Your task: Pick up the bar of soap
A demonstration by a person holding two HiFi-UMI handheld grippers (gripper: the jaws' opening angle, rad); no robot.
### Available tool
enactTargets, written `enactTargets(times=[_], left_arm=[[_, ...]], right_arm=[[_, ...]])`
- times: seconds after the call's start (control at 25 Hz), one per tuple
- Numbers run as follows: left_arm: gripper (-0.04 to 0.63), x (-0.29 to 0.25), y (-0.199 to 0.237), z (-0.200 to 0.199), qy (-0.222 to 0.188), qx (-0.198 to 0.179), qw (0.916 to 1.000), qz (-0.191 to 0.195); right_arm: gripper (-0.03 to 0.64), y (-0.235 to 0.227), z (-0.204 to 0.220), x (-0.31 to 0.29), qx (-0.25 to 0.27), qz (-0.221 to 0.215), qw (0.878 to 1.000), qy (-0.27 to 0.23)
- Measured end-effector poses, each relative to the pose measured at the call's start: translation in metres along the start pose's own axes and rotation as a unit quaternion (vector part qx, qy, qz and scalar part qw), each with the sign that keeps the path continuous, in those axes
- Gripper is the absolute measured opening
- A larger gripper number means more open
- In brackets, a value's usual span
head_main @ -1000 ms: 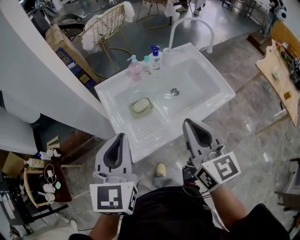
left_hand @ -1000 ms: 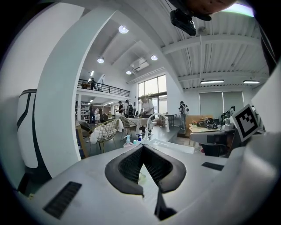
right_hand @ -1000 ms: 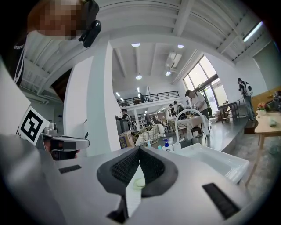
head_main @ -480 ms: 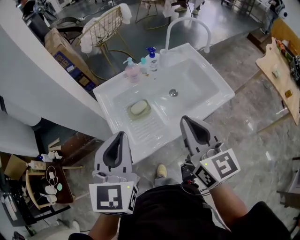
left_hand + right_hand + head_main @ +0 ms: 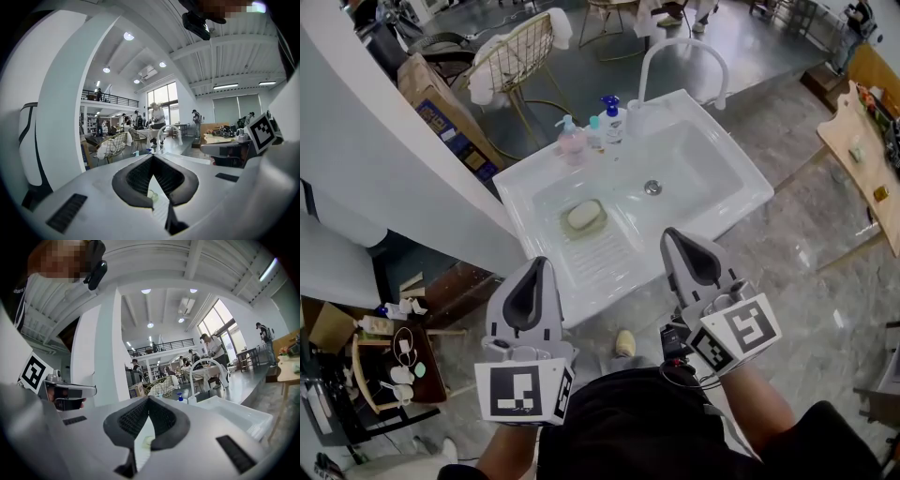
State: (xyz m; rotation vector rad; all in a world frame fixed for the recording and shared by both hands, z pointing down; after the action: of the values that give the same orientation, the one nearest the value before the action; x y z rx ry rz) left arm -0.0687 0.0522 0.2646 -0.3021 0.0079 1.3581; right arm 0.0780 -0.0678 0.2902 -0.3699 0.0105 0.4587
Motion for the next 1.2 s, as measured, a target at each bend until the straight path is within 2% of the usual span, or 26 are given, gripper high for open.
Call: enactTargets(times=[0.64,1.2], left_arm=[[0.003,-0.016,0.047,0.017,0.005,0.006,1.0000,0.003],[0.003,-0.079,0.070,0.023,0.006,0.013,0.9982,0.057]], right_arm=[[0.008,0.011,0.007,-0.038,0.007,0.012,1.000,0.008],[0.008,-0.005,-0.002,-0.082,0.012,0.056,0.998,0.012]])
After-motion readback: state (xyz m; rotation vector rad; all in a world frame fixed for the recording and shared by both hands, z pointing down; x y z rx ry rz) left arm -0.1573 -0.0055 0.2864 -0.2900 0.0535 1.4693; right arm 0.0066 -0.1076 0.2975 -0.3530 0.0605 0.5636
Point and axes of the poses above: the fingertips, and each gripper's own axes: x backward along the fingers, y to its left, z out of its underside, the point moved 3 cm from there along x, backward along the fingers, and after that the axes turned 10 degrees about -x, right-handed, at the moved point
